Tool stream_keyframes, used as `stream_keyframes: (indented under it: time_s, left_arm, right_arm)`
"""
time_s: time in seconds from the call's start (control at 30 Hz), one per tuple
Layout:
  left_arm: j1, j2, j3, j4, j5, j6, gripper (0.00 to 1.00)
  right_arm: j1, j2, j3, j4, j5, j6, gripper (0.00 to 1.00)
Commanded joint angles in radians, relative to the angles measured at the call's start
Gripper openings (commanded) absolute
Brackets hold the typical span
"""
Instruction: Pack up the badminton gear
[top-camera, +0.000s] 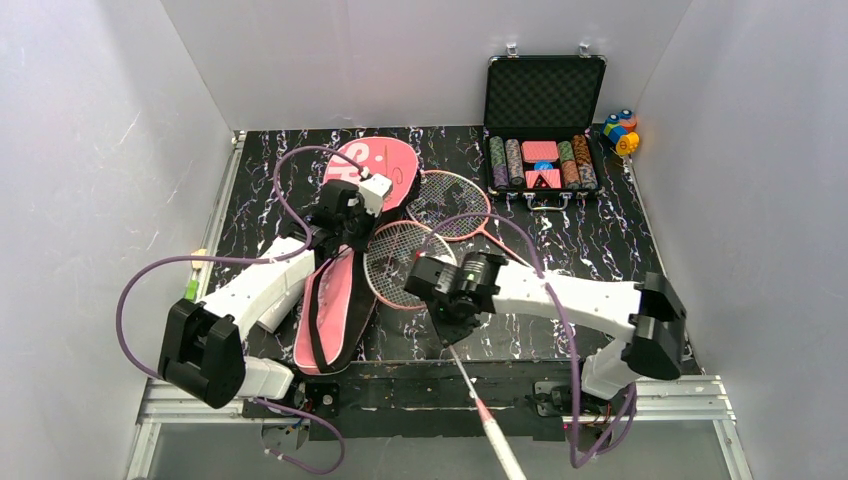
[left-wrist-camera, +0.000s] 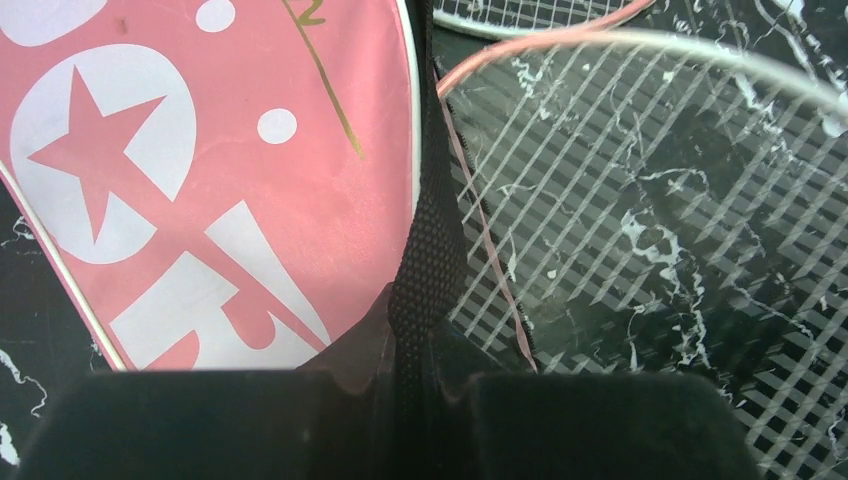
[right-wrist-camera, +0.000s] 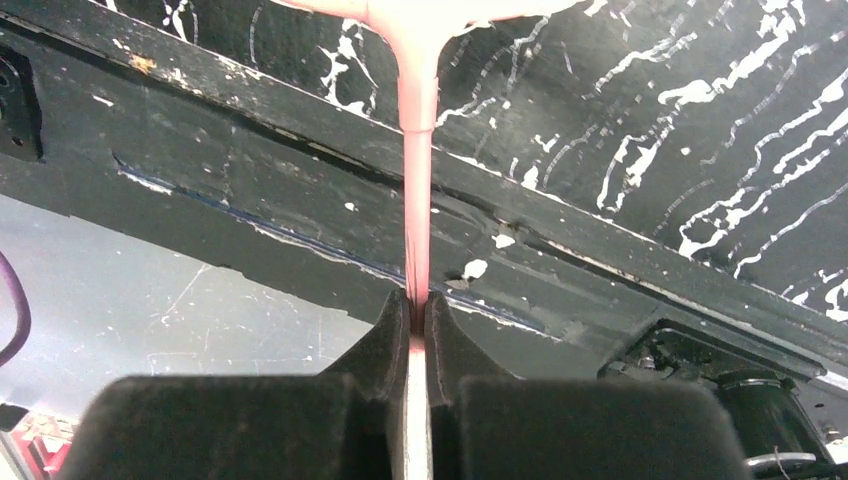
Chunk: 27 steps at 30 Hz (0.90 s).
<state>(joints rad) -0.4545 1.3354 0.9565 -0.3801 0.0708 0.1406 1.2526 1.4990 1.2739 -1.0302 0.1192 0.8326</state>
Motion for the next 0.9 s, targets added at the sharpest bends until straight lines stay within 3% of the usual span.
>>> stream_keyframes:
  time_s: [0.0, 0.3, 0.57, 0.87]
  left_arm:
    - [-0.013, -0.003, 0.066, 0.039, 0.022, -0.043, 0.0]
    - [-0.013, -0.021, 0.046, 0.015, 0.094, -0.16, 0.0]
    - [-0.013, -0.061, 0.082, -0.056, 0.161, -0.241, 0.0]
    - [-0.013, -0.109, 0.094, -0.149, 0.217, -0.273, 0.0]
  right_arm:
    - [0.007, 0.098, 0.133, 0.021, -0.03, -0.062, 0.01]
    - [-0.054, 0.267, 0.358, 0.045, 0.027, -0.098, 0.01]
    - [-0.201, 0.344, 0.43, 0.098, 0.086, -0.091, 0.01]
    - [-0.287, 0.357, 0.43, 0.118, 0.121, -0.154, 0.01]
